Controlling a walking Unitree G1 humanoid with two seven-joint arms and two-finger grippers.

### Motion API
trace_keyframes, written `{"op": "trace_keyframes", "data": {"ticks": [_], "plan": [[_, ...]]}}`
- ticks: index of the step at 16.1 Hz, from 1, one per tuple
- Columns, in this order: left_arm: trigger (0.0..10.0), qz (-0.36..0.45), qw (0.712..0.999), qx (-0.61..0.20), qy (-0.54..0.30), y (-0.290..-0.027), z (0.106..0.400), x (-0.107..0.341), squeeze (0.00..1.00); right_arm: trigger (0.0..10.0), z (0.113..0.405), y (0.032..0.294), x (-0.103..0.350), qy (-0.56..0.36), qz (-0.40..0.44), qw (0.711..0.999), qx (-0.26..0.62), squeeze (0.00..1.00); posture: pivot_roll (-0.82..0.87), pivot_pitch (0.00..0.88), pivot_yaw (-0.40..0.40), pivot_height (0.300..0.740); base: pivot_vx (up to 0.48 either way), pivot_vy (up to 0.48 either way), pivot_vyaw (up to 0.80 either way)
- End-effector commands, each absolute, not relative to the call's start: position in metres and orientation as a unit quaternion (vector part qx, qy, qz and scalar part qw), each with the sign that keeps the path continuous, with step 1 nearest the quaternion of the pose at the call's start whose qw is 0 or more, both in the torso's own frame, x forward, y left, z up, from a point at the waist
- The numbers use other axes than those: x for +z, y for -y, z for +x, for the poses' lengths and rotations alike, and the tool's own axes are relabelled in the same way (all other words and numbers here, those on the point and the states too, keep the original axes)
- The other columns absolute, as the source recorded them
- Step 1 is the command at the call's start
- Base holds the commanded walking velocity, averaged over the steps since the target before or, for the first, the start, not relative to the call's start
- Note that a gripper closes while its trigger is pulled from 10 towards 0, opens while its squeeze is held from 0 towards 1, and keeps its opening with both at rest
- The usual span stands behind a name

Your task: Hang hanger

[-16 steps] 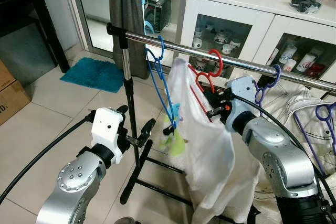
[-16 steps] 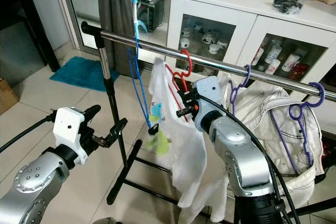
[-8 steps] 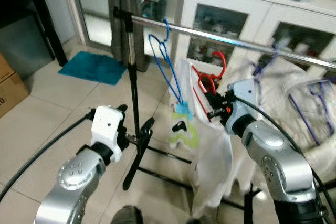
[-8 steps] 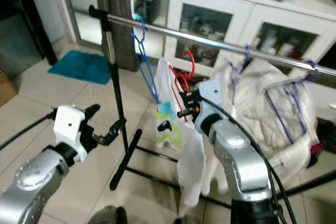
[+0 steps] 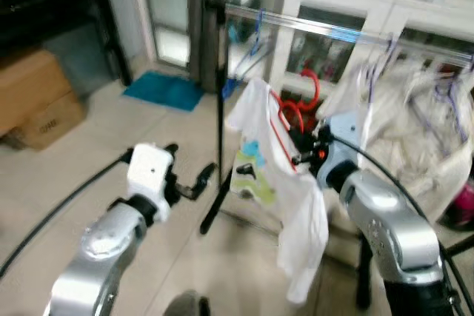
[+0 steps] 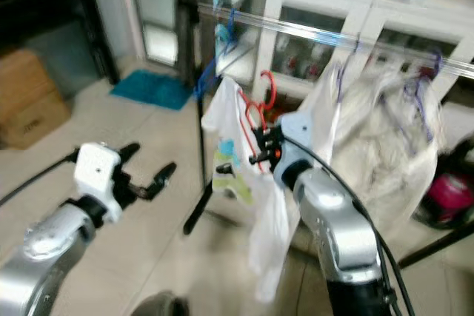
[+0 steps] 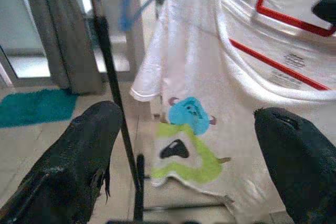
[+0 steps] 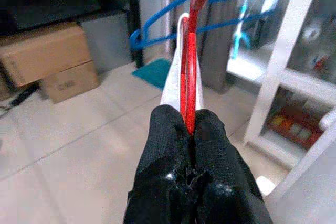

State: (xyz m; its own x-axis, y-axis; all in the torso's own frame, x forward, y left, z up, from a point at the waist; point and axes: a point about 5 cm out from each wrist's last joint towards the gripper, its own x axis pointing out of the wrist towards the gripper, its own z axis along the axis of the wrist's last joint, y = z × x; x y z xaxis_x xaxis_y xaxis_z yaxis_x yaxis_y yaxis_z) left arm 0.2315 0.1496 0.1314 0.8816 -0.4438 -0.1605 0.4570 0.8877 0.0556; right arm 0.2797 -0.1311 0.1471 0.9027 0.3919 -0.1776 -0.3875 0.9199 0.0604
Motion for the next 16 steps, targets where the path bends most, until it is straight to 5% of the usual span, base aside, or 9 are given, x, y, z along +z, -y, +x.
{"op": "trace_keyframes", "data": {"ticks": [1, 13, 14, 15, 16], "plan": [[10.0, 0.063, 0.966, -0.242, -0.07, -0.148, 0.237, 0.134, 0.0, 0.0, 0.281, 0.132, 0.158, -0.067, 0.027, 0.977, 0.203, 0.0, -0.05, 0.0, -0.025, 0.74, 0.0, 0.0, 0.0], [10.0, 0.09, 0.958, -0.271, 0.014, -0.13, 0.293, 0.16, 0.0, 0.0, 0.263, 0.098, 0.181, -0.009, 0.049, 0.93, 0.364, 0.0, -0.07, 0.0, -0.033, 0.74, 0.0, 0.0, 0.0], [4.2, 0.106, 0.965, -0.239, 0.021, -0.136, 0.301, 0.162, 0.0, 0.0, 0.263, 0.098, 0.181, -0.009, 0.05, 0.929, 0.366, 0.0, -0.08, 0.0, -0.03, 0.74, 0.0, 0.0, 0.0], [4.2, 0.105, 0.967, -0.232, 0.026, -0.137, 0.303, 0.163, 0.0, 0.0, 0.262, 0.098, 0.181, -0.008, 0.05, 0.929, 0.367, 0.0, -0.08, 0.0, -0.03, 0.74, 0.0, 0.0, 0.0], [0.0, 0.096, 0.967, -0.231, 0.036, -0.139, 0.306, 0.165, 0.0, 0.0, 0.261, 0.098, 0.181, -0.008, 0.051, 0.928, 0.369, 0.0, -0.08, 0.0, -0.03, 0.74, 0.0, 0.0, 0.0]]}}
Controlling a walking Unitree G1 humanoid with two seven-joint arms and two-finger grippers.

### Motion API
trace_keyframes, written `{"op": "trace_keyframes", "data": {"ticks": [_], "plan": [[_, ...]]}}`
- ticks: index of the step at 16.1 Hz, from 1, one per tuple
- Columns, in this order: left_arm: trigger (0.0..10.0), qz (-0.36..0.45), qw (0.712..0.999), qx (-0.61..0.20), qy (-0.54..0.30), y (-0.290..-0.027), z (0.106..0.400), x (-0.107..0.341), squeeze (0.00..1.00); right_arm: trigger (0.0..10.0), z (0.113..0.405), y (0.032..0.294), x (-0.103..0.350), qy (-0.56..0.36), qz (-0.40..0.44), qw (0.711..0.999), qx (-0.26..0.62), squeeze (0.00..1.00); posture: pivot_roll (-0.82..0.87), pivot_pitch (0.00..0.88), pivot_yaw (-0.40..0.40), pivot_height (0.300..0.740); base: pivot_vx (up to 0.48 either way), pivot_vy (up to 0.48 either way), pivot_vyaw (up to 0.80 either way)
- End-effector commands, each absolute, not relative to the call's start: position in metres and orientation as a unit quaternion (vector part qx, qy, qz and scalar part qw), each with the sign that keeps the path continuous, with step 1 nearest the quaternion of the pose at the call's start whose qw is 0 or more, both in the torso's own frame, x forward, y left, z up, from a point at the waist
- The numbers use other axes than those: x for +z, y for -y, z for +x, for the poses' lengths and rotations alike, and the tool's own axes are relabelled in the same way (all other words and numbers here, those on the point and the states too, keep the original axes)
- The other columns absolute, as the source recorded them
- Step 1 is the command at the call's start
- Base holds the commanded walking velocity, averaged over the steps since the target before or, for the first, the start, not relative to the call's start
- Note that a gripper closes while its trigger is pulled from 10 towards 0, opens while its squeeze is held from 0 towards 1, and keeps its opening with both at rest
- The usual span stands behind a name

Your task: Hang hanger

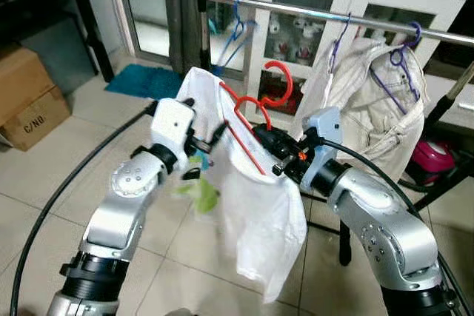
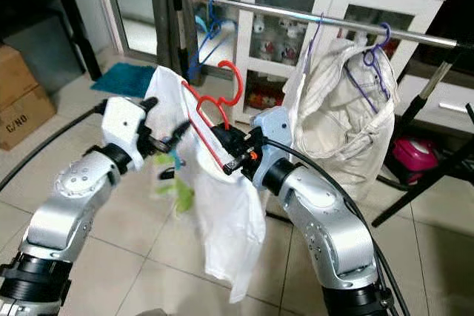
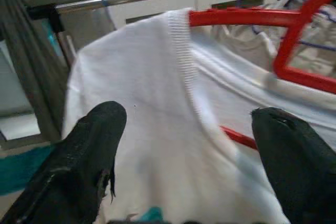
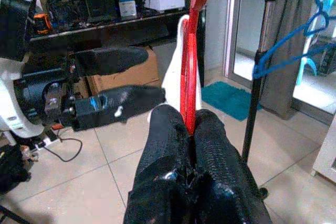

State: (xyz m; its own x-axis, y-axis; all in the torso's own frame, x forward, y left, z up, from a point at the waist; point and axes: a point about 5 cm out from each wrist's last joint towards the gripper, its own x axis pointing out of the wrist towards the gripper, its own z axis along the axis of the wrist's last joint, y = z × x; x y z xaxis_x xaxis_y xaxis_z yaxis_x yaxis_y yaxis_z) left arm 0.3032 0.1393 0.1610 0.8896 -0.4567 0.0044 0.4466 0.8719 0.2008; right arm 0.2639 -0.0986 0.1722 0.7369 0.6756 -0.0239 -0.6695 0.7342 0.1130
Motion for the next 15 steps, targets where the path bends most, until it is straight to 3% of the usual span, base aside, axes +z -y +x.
{"op": "trace_keyframes", "data": {"ticks": [1, 15], "plan": [[0.0, 0.096, 0.967, -0.232, 0.04, -0.139, 0.306, 0.166, 0.0, 0.0, 0.26, 0.098, 0.181, -0.007, 0.052, 0.927, 0.371, 0.0, -0.08, 0.0, -0.029, 0.74, 0.0, 0.0, 0.0], [0.0, 0.08, 0.962, -0.256, 0.045, -0.139, 0.32, 0.164, 0.0, 0.0, 0.251, 0.095, 0.186, 0.004, 0.068, 0.909, 0.412, 0.0, -0.1, 0.0, -0.023, 0.74, 0.0, 0.0, 0.0]]}}
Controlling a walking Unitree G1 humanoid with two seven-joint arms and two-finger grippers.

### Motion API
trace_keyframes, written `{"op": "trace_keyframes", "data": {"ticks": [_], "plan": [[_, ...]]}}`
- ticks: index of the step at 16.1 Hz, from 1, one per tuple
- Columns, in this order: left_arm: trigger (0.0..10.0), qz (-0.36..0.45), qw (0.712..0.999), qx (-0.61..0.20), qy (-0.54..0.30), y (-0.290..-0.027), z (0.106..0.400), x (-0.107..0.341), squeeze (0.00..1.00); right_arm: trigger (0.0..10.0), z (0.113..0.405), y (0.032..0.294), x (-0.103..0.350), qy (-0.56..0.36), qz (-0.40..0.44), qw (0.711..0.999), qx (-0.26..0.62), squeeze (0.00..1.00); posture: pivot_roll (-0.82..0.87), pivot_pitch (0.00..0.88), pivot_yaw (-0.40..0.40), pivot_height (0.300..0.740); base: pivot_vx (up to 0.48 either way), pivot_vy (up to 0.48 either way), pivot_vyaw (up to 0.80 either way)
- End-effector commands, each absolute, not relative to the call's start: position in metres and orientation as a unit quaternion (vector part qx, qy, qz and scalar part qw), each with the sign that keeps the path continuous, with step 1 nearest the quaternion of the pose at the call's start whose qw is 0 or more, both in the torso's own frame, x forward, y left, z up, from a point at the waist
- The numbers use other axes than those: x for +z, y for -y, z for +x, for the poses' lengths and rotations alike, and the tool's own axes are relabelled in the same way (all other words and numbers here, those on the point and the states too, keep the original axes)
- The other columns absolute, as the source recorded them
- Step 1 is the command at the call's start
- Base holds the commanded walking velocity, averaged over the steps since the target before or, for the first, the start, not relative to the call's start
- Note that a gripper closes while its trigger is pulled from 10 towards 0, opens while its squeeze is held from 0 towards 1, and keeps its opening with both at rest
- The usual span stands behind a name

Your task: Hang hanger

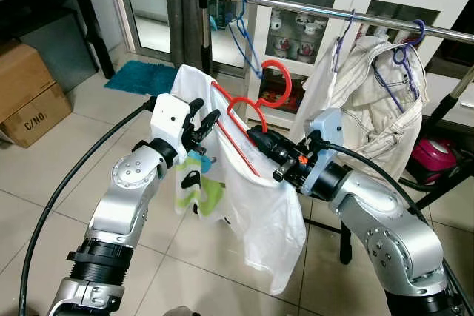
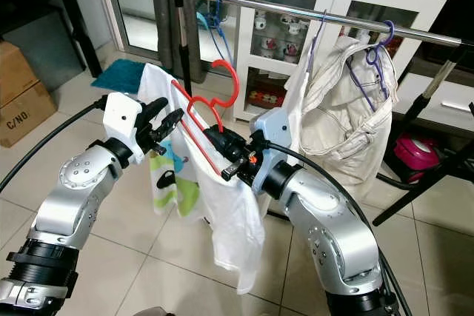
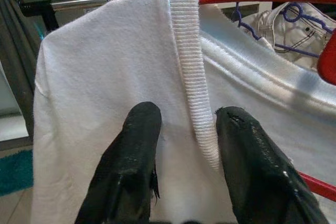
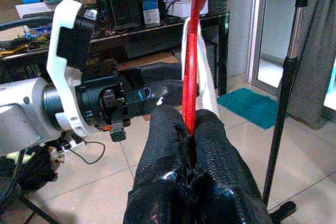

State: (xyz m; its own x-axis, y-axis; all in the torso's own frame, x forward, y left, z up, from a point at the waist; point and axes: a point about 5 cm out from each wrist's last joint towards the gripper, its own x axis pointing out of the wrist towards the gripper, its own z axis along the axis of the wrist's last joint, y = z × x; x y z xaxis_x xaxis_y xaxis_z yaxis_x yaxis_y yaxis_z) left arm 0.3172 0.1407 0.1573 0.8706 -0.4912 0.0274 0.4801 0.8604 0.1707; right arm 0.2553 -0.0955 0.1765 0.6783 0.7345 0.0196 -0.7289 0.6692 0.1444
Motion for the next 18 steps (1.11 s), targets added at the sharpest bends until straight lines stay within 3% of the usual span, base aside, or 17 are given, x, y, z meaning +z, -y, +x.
{"op": "trace_keyframes", "data": {"ticks": [1, 13, 18], "plan": [[0.0, 0.081, 0.962, -0.257, 0.046, -0.139, 0.32, 0.164, 0.0, 0.0, 0.251, 0.095, 0.186, 0.003, 0.068, 0.909, 0.412, 0.0, -0.1, 0.0, -0.023, 0.74, 0.0, 0.0, 0.0], [0.0, 0.08, 0.968, -0.235, 0.041, -0.155, 0.322, 0.162, 0.0, 0.0, 0.251, 0.096, 0.185, -0.003, 0.069, 0.909, 0.41, 0.0, -0.1, 0.0, -0.028, 0.74, 0.0, 0.0, 0.0], [0.0, 0.049, 0.966, -0.227, 0.114, -0.177, 0.322, 0.205, 0.0, 0.0, 0.244, 0.103, 0.16, -0.084, 0.007, 0.895, 0.438, 0.0, -0.09, 0.0, -0.035, 0.74, 0.0, 0.0, 0.0]]}}
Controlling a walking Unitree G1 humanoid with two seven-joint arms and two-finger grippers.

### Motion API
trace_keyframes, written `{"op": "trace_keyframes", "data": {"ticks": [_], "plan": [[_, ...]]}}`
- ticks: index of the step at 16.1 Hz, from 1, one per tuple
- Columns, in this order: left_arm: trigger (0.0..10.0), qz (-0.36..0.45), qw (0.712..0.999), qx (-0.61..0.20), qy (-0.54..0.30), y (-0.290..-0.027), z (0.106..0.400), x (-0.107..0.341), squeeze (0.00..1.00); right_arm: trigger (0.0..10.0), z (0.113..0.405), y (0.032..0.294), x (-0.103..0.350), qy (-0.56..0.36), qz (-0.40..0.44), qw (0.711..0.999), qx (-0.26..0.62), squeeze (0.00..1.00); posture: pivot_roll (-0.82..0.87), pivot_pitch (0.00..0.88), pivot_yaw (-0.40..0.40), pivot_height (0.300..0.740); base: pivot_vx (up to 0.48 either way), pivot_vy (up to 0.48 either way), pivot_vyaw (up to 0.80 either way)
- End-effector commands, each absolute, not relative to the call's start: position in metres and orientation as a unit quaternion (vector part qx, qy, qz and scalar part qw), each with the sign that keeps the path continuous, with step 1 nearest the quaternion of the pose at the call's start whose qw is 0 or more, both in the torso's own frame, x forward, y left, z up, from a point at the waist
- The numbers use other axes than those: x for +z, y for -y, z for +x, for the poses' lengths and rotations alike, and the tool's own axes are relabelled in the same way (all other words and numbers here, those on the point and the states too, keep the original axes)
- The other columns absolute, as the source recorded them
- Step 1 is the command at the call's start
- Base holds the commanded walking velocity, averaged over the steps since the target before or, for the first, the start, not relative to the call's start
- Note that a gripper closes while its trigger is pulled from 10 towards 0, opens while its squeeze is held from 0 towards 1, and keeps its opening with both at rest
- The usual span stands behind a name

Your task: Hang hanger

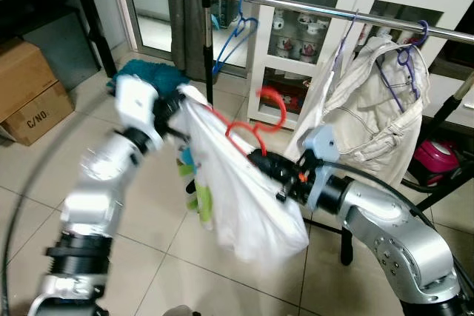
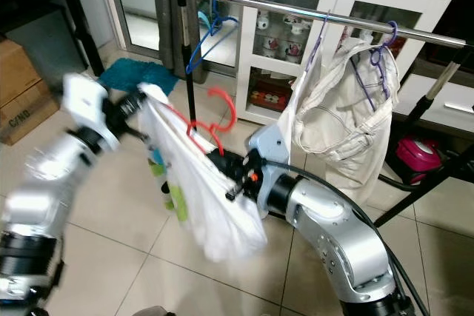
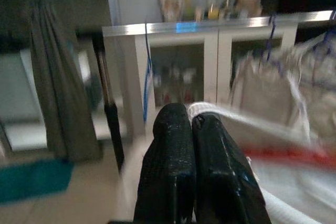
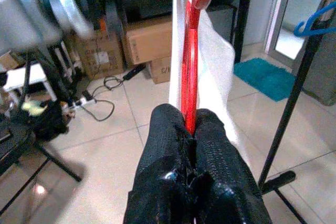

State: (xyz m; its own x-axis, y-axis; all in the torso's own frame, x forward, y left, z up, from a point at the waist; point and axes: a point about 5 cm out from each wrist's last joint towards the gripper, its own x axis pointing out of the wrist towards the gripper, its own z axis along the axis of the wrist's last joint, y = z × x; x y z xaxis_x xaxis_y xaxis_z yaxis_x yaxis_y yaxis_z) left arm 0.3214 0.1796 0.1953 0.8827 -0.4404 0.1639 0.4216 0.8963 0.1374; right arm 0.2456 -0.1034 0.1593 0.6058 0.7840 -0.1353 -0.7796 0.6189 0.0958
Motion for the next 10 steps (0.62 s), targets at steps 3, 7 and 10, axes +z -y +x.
{"op": "trace_keyframes", "data": {"ticks": [3, 7, 10], "plan": [[0.0, 0.046, 0.966, -0.216, 0.135, -0.195, 0.321, 0.223, 0.0, 0.0, 0.242, 0.111, 0.156, -0.099, -0.007, 0.89, 0.444, 0.0, -0.1, 0.0, -0.039, 0.74, 0.0, 0.0, 0.0], [0.0, 0.068, 0.986, -0.073, 0.135, -0.246, 0.335, 0.235, 0.0, 0.0, 0.235, 0.115, 0.158, -0.099, -0.011, 0.872, 0.479, 0.0, -0.1, 0.0, -0.042, 0.74, 0.0, 0.0, 0.0], [0.0, 0.083, 0.989, 0.006, 0.122, -0.277, 0.34, 0.236, 0.0, 0.0, 0.234, 0.116, 0.16, -0.095, -0.01, 0.869, 0.486, 0.0, -0.1, 0.0, -0.041, 0.74, 0.0, 0.0, 0.0]]}}
